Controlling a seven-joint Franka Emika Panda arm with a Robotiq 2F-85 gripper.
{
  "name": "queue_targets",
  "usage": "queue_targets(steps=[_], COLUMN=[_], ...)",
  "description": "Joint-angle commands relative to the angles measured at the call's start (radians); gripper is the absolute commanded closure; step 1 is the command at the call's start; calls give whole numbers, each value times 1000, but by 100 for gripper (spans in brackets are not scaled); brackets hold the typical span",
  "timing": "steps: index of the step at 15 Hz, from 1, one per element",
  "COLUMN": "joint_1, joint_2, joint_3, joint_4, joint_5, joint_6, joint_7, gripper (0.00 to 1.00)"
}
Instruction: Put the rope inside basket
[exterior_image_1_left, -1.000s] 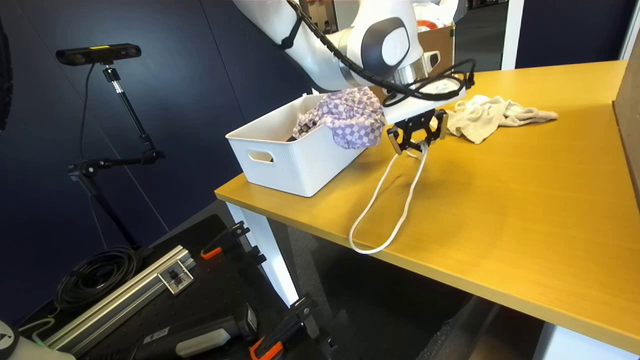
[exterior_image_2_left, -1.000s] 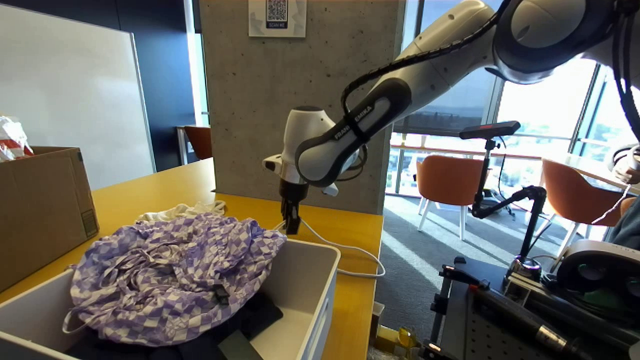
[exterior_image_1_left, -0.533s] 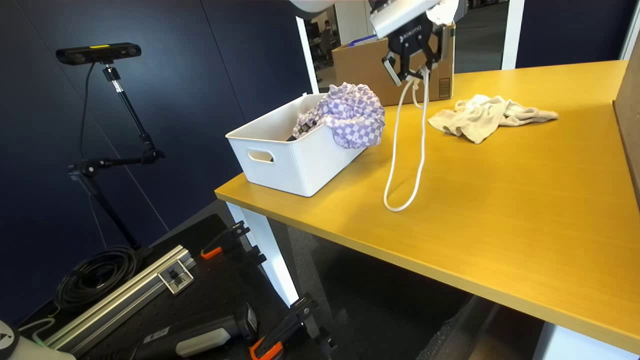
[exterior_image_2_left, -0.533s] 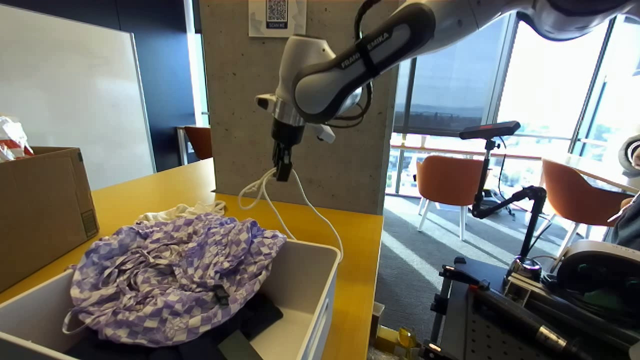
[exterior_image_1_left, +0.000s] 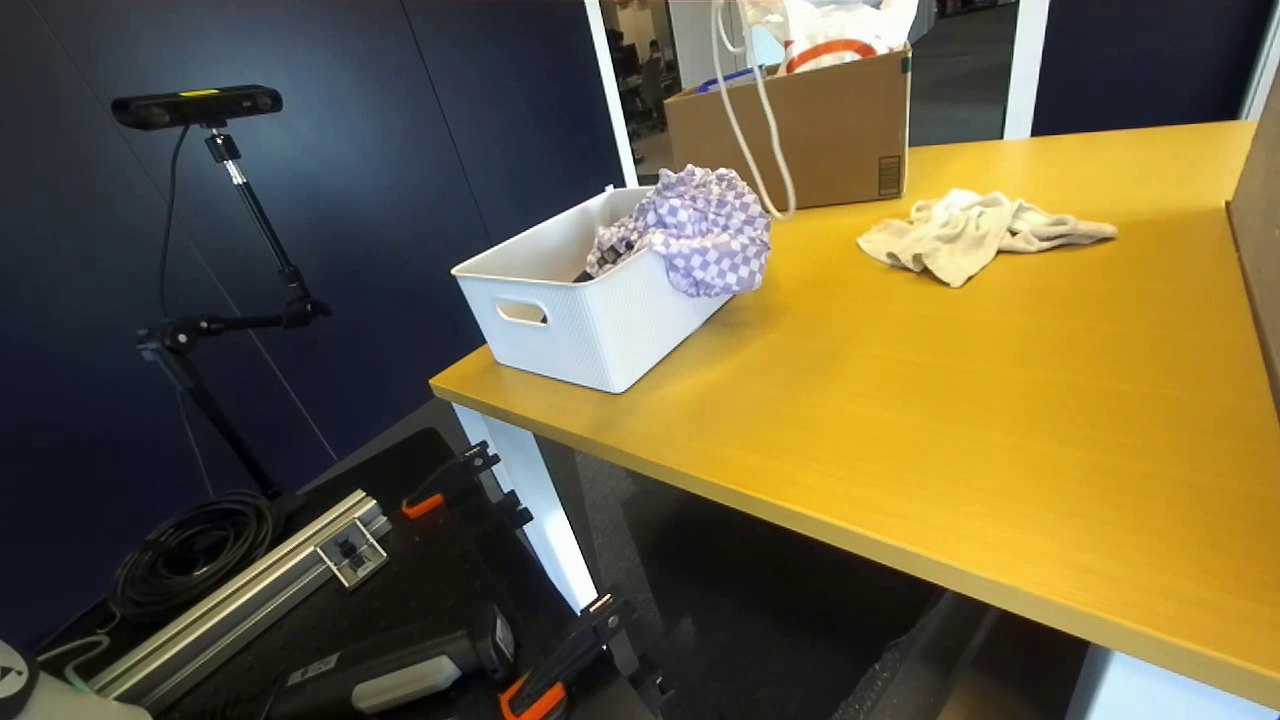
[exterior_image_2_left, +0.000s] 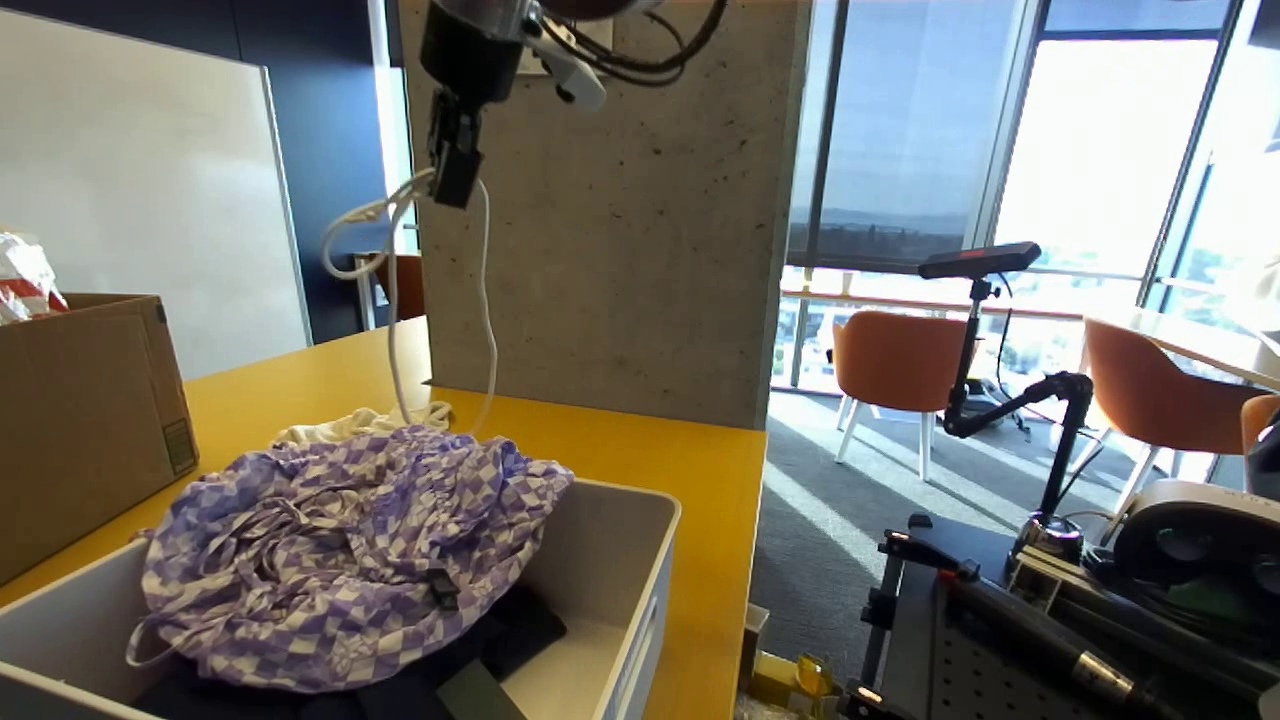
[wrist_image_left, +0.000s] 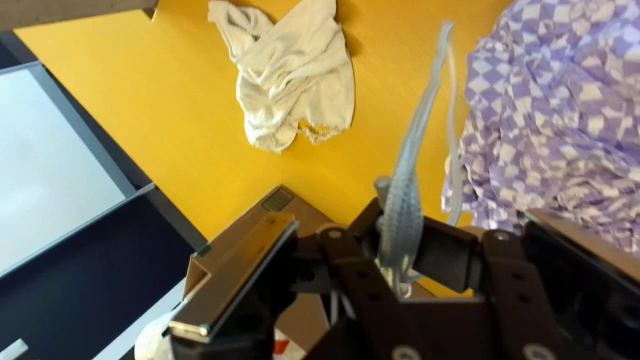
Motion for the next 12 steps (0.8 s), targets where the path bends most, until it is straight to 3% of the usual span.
queue_targets(steps=[1,4,8,12], joint_1=[72,100,85,47], joint_2=[-43,-111,-174,-105], joint_3=[25,36,71,107], joint_4=[49,-21,-162,-238], joint_5=[-23,-8,77,164], joint_6=[-90,-91,-64,-42], joint_7=[25,32,-4,-50], gripper=[99,99,99,99])
